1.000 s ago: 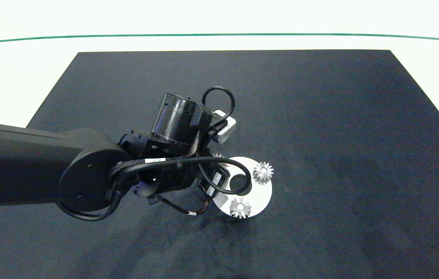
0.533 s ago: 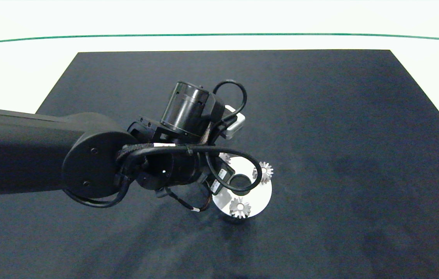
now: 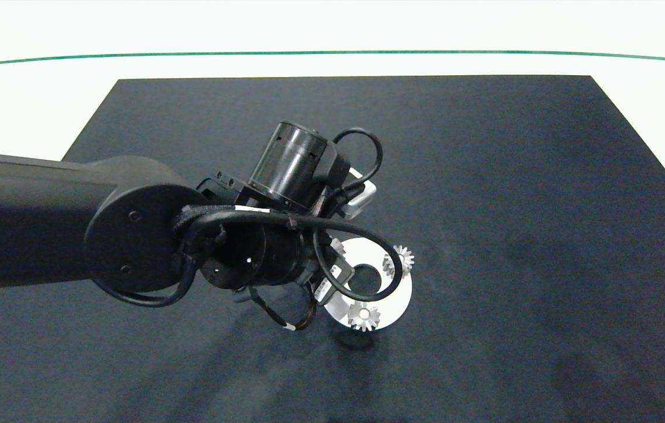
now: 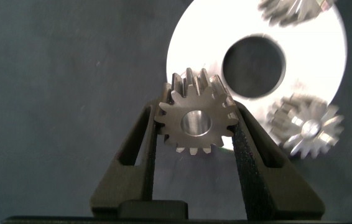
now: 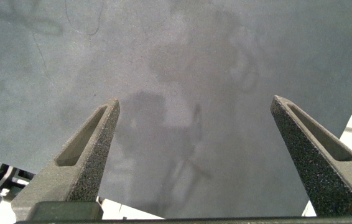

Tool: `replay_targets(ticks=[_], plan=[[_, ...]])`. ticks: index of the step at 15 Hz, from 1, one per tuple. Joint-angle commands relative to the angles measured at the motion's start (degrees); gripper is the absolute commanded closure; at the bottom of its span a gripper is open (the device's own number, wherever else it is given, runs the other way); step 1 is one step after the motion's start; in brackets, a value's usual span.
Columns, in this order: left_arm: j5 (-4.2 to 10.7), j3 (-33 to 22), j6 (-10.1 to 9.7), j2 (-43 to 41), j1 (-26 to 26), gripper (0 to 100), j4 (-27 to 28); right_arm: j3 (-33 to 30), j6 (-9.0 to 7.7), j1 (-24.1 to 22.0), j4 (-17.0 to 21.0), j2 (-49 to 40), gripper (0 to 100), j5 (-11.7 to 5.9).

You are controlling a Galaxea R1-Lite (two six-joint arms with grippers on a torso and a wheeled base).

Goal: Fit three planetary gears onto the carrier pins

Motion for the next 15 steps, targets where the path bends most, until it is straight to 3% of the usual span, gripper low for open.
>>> replay_targets(ticks=[1,3,6,9,12,15], plan=[[0.31,-2.0,0.62,0.2,-0.2,100,0.8,0.1,-0.11,0.1,0.1,-0.1,0,-0.05],[0.4,-3.0,1.06,1.1,-0.3,100,1.0,0.1,-0.11,0.1,0.2,-0.2,0,-0.05],[0.93,-6.8,0.97,2.5,-1.2,100,7.0,0.1,-0.11,0.2,0.2,-0.2,0,0.12],[1.28,-9.4,0.97,3.7,-1.8,100,7.7,0.1,-0.29,0.2,0.2,-0.2,0,0.21],[1.45,-15.6,1.06,5.6,-2.2,100,14.6,0.2,-0.37,0.2,0.2,-0.2,0,0.21],[1.54,-16.9,1.58,6.2,-2.1,100,15.8,0.2,-0.37,0.2,0.2,-0.2,0,0.21]])
